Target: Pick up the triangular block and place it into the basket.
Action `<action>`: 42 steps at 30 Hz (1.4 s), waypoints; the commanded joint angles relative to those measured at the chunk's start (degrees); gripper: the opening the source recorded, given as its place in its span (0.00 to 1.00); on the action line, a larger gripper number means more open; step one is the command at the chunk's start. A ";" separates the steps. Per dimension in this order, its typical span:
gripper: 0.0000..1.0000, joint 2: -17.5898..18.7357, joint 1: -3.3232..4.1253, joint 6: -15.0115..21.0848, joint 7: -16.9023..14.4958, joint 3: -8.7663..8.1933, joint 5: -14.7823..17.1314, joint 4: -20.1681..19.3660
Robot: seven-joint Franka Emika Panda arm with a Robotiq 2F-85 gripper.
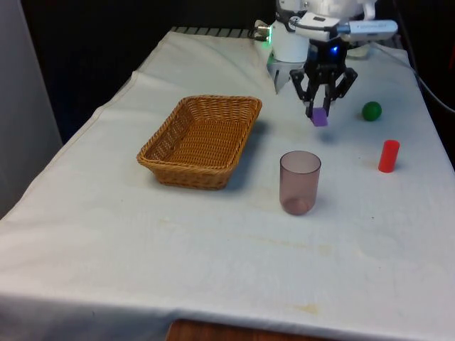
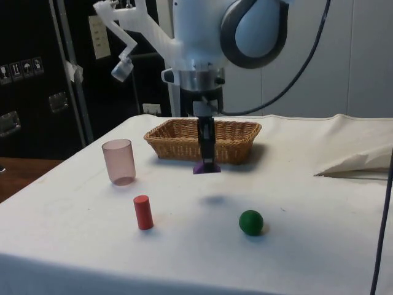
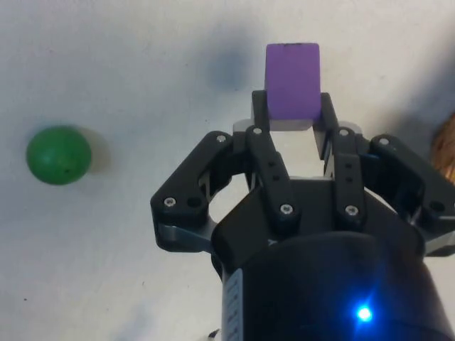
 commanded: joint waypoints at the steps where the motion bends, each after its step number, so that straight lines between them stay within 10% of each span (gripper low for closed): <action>1: 0.34 -0.69 -0.11 -0.92 -0.17 0.00 0.06 0.11; 25: 0.34 -4.13 -0.11 -8.59 -0.11 0.23 -0.06 5.56; 42: 0.34 -6.53 -0.69 -13.01 -3.72 -3.38 -0.34 9.05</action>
